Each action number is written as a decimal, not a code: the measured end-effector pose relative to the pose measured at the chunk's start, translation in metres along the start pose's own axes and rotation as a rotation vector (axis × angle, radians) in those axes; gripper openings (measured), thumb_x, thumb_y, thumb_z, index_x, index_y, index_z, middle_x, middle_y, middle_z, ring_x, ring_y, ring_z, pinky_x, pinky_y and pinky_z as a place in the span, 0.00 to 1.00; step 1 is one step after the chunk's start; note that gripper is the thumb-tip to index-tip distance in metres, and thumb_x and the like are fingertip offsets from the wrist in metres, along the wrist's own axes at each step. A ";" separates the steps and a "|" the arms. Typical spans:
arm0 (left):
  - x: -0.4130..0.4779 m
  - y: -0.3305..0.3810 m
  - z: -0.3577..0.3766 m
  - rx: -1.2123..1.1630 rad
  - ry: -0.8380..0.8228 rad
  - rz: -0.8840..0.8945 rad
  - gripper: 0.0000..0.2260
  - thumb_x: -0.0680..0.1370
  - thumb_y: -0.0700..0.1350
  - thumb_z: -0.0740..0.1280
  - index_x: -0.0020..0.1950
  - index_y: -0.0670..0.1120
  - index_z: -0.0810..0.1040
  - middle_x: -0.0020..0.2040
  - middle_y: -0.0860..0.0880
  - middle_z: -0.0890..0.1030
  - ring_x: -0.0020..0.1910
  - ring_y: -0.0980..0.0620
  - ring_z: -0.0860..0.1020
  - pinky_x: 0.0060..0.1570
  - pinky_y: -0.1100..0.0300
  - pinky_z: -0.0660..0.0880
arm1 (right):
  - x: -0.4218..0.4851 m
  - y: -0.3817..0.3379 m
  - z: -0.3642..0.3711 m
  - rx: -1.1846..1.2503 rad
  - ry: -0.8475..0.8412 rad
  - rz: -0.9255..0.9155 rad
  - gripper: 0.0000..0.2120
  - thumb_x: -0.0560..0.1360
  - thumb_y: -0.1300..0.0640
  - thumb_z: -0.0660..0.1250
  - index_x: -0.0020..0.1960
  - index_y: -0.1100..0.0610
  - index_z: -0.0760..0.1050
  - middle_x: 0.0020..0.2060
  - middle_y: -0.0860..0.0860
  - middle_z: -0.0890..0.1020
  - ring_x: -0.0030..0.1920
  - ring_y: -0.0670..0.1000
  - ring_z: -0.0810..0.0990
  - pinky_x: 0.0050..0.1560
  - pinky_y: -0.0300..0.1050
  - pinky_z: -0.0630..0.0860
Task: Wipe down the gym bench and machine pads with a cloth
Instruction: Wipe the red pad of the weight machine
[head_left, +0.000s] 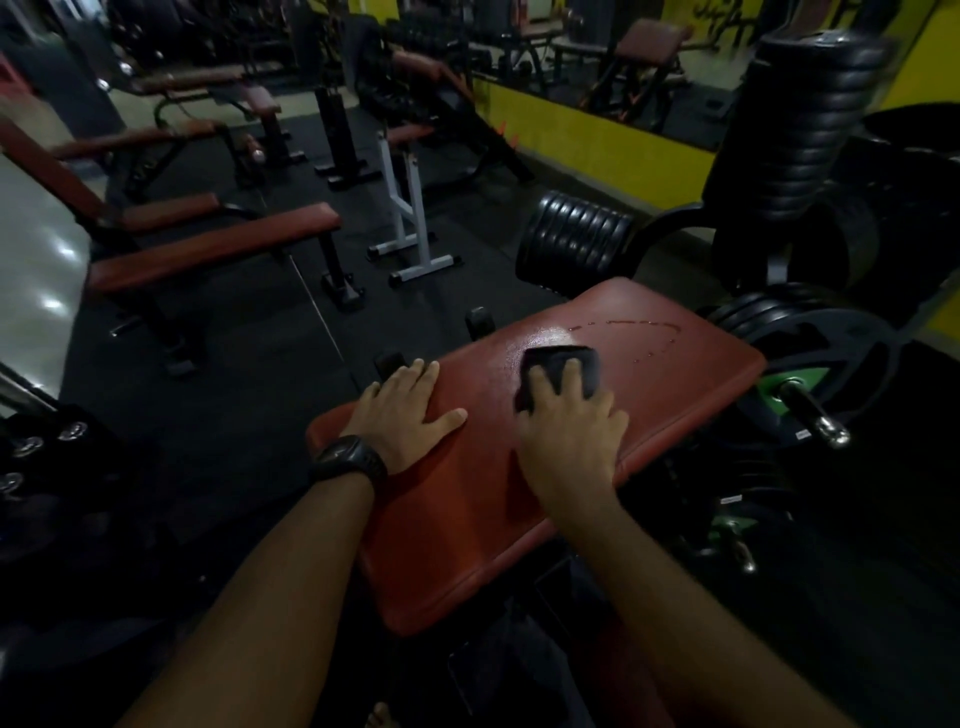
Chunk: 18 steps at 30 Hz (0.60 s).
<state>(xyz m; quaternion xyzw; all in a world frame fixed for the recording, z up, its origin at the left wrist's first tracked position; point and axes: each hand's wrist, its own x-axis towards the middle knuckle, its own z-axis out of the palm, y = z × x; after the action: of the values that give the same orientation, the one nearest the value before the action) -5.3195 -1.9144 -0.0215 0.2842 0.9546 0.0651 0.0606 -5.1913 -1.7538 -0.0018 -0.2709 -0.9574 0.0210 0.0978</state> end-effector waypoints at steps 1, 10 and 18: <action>0.001 0.000 0.000 0.007 0.003 0.000 0.38 0.80 0.69 0.51 0.84 0.50 0.48 0.84 0.49 0.50 0.82 0.50 0.51 0.80 0.45 0.50 | -0.010 -0.011 0.001 0.023 0.006 -0.065 0.28 0.82 0.43 0.55 0.80 0.48 0.56 0.79 0.56 0.59 0.66 0.62 0.71 0.59 0.59 0.72; -0.002 0.001 -0.004 0.003 -0.059 0.003 0.38 0.81 0.69 0.51 0.84 0.51 0.46 0.84 0.49 0.46 0.82 0.50 0.47 0.80 0.46 0.46 | 0.039 0.034 0.003 0.040 -0.051 -0.109 0.28 0.81 0.43 0.56 0.80 0.40 0.54 0.80 0.51 0.59 0.69 0.60 0.68 0.61 0.60 0.69; 0.000 0.000 0.001 0.034 -0.022 0.000 0.36 0.81 0.68 0.52 0.84 0.52 0.46 0.84 0.50 0.47 0.82 0.51 0.48 0.80 0.47 0.48 | -0.034 -0.009 0.007 0.039 0.071 -0.215 0.27 0.79 0.44 0.60 0.78 0.43 0.63 0.78 0.54 0.64 0.63 0.61 0.73 0.55 0.58 0.71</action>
<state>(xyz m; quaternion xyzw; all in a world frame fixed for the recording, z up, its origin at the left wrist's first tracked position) -5.3194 -1.9144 -0.0223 0.2857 0.9549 0.0455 0.0664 -5.1686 -1.7791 -0.0136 -0.1655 -0.9762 0.0194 0.1387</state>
